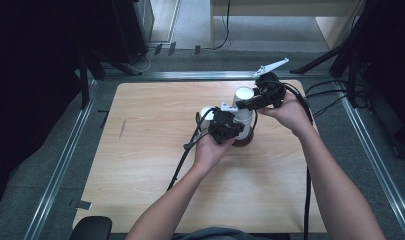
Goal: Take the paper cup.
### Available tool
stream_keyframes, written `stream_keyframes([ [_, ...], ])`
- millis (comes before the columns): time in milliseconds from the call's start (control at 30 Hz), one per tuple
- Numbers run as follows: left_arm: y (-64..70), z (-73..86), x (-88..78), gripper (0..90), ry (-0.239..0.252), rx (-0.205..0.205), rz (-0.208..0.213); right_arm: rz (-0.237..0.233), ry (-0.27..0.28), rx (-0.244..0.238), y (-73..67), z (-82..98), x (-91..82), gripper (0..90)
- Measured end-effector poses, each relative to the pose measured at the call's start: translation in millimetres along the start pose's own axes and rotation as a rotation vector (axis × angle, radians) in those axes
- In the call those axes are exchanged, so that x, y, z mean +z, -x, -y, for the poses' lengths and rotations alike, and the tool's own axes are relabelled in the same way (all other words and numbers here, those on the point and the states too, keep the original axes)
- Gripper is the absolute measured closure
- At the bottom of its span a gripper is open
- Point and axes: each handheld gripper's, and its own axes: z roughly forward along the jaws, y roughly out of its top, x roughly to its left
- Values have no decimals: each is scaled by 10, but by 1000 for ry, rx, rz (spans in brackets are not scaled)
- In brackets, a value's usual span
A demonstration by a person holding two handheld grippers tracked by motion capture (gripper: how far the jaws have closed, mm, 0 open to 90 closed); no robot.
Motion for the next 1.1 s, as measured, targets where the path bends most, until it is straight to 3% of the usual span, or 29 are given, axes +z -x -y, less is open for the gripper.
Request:
stream_keyframes([
  [133,-1,1,0,844,0,-4,3,5,-4,-14,-9,-1,-7,308],
  [467,-3,5,6,841,9,-15,7,-17,-4,1,2,-91,-115,312],
  [800,-12,14,-1,832,2,-12,12,-28,10,-13,-46,-249,-321,314],
  [1100,-7,18,0,827,2,-3,11,-5,19,-9,-88,-323,-470,323],
])
